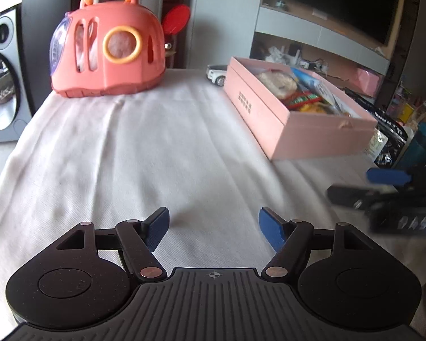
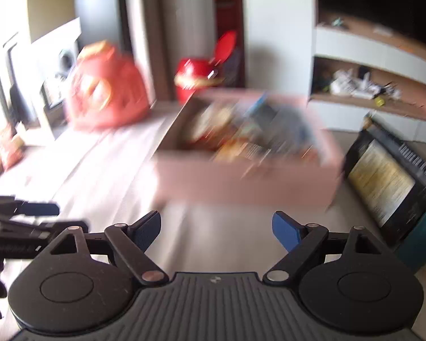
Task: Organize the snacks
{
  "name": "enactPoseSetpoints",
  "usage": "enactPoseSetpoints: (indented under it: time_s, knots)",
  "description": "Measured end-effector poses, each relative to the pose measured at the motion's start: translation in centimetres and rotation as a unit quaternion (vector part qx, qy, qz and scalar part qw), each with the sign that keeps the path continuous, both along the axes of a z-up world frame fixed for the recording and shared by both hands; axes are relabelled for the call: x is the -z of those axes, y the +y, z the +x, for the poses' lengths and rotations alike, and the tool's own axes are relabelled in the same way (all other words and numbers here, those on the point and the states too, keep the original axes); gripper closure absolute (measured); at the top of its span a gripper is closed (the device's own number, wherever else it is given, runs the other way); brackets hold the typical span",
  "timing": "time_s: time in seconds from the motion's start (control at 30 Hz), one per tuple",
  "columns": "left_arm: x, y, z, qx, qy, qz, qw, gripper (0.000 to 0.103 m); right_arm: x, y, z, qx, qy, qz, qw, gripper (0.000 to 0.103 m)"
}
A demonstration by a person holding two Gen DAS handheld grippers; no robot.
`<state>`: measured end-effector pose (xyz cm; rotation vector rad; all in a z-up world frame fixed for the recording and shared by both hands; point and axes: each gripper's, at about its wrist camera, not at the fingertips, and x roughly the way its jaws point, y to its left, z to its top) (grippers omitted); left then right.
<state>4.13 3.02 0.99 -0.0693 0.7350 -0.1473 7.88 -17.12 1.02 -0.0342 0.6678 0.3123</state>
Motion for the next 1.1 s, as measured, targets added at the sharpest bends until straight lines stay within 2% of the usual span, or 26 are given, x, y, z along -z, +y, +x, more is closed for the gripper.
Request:
enactPoseSetpoints:
  time_s: [0.07, 0.13, 0.2, 0.27, 0.33, 0.47, 0.73, 1.1]
  knots:
    - [0.5, -0.8, 0.1, -0.007, -0.004, 0.014, 0.9999, 0.027, 1.2, 0.5, -0.1, 0.004, 0.010, -0.011, 1.000, 0.017]
    - [0.8, -2.0, 0.2, -0.012, -0.017, 0.048, 0.9986, 0.027, 1.9, 0.4, 0.3, 0.029, 0.014, -0.020, 0.999, 0.017]
    - [1.1, -2.7, 0.1, -0.024, -0.026, 0.065, 0.9972, 0.025, 2.4, -0.1, 0.6, 0.059, 0.019, -0.025, 0.998, 0.017]
    - [1.2, -2.8, 0.0, -0.037, -0.033, 0.064, 0.9967, 0.023, 2.8, -0.7, 0.1, 0.065, 0.012, -0.010, 0.998, 0.015]
    - [1.2, -3.1, 0.0, -0.043, -0.035, 0.069, 0.9961, 0.022, 2.9, -1.0, -0.2, 0.074, 0.011, -0.009, 0.997, 0.015]
    - [1.3, -3.4, -0.1, -0.052, -0.038, 0.071, 0.9954, 0.021, 3.4, -0.2, -0.2, 0.077, 0.000, -0.017, 0.997, 0.008]
    - [1.2, -3.3, -0.3, -0.049, -0.040, 0.071, 0.9955, 0.021, 3.6, -0.5, -0.1, 0.093, -0.012, -0.002, 0.996, 0.007]
    - [1.2, -3.0, -0.4, -0.047, -0.042, 0.065, 0.9959, 0.021, 3.7, -0.2, -0.1, 0.091, -0.013, -0.013, 0.996, 0.007]
